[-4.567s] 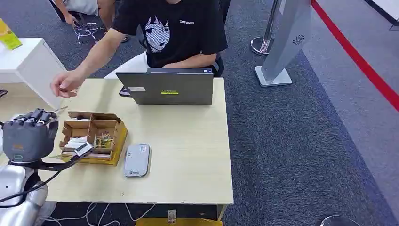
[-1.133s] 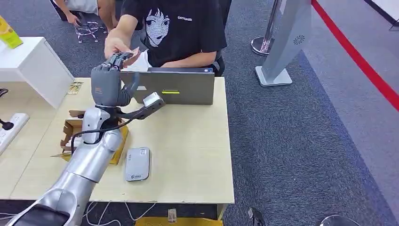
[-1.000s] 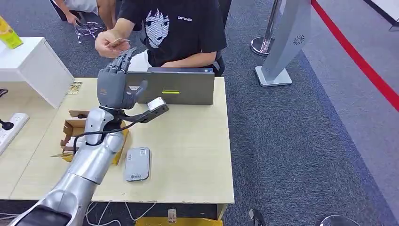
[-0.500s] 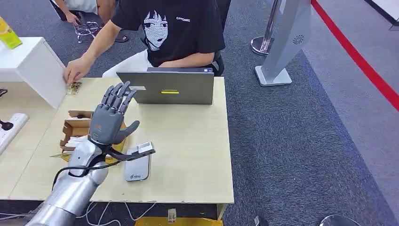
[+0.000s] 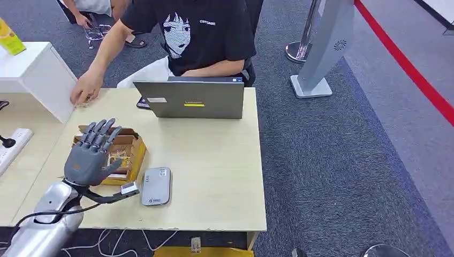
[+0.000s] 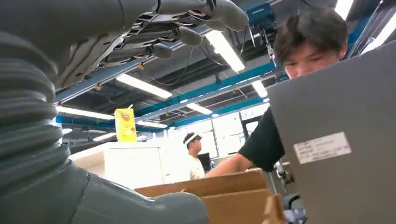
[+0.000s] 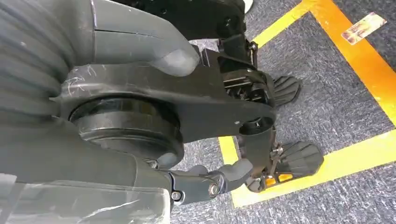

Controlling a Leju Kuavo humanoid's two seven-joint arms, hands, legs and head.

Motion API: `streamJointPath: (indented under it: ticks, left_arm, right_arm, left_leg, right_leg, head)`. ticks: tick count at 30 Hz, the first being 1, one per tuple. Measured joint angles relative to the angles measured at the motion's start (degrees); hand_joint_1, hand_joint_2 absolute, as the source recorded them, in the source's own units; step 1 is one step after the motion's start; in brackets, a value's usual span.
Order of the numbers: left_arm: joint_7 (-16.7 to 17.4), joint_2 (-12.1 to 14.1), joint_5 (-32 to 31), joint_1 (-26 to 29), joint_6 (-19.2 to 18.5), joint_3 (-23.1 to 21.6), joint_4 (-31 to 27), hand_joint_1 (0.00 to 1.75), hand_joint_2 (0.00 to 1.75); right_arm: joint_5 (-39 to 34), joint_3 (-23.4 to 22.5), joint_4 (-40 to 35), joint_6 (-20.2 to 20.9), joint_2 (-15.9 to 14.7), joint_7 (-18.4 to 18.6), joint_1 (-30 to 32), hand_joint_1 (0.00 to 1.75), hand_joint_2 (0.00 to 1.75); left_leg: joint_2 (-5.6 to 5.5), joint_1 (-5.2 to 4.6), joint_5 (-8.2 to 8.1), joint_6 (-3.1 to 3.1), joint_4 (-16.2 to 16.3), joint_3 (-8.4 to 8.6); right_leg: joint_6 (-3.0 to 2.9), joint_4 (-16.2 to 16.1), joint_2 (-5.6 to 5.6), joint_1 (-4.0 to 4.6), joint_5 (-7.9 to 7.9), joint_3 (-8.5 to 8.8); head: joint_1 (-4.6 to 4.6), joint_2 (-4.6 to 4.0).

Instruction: Pass the card to the sensor for recognition and then transmit it.

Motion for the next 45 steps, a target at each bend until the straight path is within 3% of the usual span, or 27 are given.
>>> streamJointPath:
  ticks: [26, 34, 45]
  left_arm:
    - [-1.7, 1.5, 1.6, 4.1, -2.0, 4.2, 3.0, 0.00, 1.75]
    - [-1.9, 2.2, -0.5, 3.6, -4.5, 4.5, 5.7, 0.00, 1.75]
    - [-1.5, 3.1, -1.8, 0.9, -5.0, 4.6, 10.0, 0.00, 1.75]
  right_arm:
    - [-0.2, -1.2, 0.0, 0.6, -0.2, -0.4, 0.2, 0.00, 1.75]
    - [-0.1, -1.2, 0.0, 0.7, -0.3, -0.3, 0.3, 0.00, 1.75]
    - [0.6, -1.2, 0.0, 0.7, -0.5, -0.2, 0.2, 0.00, 1.75]
  left_leg:
    - [0.00, 0.00, 0.00, 0.00, 0.0, -0.01]
    - [-0.01, 0.00, 0.01, -0.01, 0.0, -0.01]
    - [-0.01, 0.01, 0.01, -0.01, 0.0, -0.01]
  right_leg:
    - [0.00, 0.0, -0.01, 0.00, 0.00, 0.00]
    - [0.00, 0.0, -0.02, 0.00, 0.00, -0.01]
    - [0.00, 0.0, -0.01, 0.00, 0.01, -0.02]
  head:
    - [0.00, 0.00]
    - [0.00, 0.00]
    - [0.02, 0.00]
